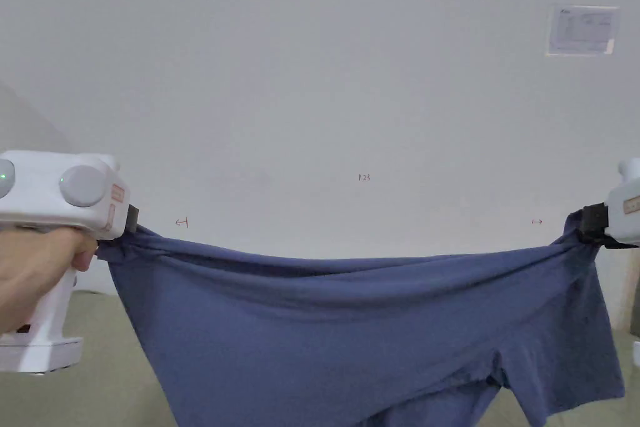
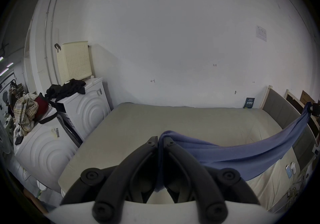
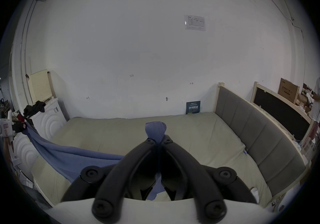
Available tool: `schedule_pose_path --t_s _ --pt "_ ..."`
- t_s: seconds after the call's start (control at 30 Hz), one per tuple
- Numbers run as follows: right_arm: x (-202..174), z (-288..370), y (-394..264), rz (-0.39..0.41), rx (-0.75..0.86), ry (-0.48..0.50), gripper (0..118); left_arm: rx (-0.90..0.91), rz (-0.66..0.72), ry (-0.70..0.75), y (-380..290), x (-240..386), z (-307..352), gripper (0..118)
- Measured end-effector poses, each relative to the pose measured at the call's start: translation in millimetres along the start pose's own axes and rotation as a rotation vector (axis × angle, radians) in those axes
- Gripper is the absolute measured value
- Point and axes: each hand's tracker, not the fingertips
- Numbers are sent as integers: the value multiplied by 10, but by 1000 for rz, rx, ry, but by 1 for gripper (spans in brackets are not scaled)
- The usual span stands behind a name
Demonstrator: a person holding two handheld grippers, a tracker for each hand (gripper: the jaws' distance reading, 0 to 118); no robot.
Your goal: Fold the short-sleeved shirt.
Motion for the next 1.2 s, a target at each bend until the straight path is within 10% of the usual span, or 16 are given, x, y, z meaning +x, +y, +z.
schedule_pose_path --t_s 0.67,1.2 --pt "-215 -1601 119 54 22 -53 4 9 0 69 209 457 -1594 1" --pt "89 -1433 -1882 9 -210 -55 4 -230 -45 -32 -1754 487 -1694 1"
